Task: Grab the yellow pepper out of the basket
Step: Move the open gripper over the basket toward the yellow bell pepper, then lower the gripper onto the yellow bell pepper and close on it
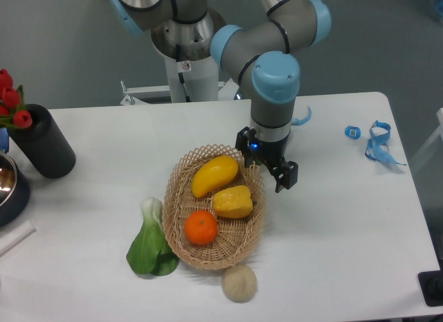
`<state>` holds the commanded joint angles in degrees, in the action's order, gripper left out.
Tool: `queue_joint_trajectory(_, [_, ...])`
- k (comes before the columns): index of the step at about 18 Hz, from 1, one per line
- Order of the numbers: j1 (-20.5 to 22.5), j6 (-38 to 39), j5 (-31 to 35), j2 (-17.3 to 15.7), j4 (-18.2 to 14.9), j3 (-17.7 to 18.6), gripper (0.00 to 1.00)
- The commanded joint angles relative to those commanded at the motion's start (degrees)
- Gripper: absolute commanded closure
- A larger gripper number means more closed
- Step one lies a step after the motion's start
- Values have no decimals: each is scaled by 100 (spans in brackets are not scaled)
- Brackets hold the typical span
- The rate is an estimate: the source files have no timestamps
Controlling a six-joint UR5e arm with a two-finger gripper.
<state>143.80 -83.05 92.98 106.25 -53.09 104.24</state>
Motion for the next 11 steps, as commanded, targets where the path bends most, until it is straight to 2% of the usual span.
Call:
queue_joint_trajectory(7, [-422,17,98,282,246,-18,0])
queue_joint_trajectory(11, [-484,44,98,449,281,-62,0])
